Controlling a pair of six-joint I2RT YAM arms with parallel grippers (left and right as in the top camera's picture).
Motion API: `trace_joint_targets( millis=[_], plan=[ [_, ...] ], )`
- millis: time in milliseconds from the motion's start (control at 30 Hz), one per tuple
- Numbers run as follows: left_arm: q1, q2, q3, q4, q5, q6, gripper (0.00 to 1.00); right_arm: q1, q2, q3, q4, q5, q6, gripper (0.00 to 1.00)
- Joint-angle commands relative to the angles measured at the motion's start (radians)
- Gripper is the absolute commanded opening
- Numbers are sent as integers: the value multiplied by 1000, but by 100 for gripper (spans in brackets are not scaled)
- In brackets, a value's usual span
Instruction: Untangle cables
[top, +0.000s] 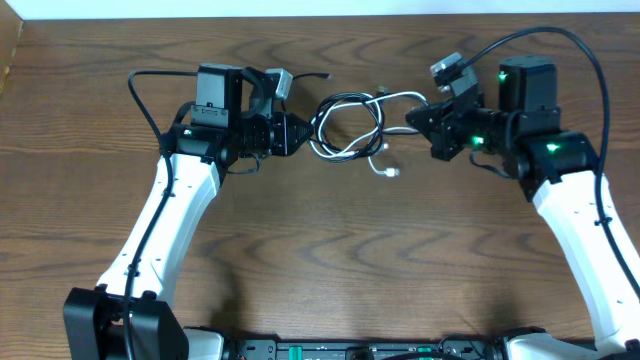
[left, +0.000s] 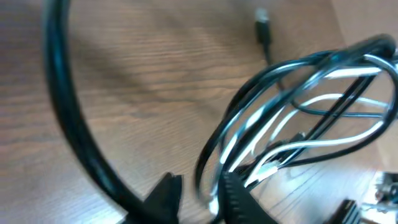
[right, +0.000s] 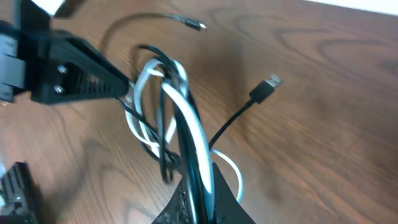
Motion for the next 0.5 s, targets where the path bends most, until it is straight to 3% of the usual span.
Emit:
trace_joint_targets(
  millis=[0,200,467],
  plan=[
    [4,17,-7,-7,-42,12,34,-45,-48,3,20,-129,-16,1],
    [-5,31,-7,-3,-43,11,47,-63,-42,2,19,-164,-16,1],
    [-100,53,-7,45,-43,-48,54,-62,-23,2,16,-163,-5,1]
  ],
)
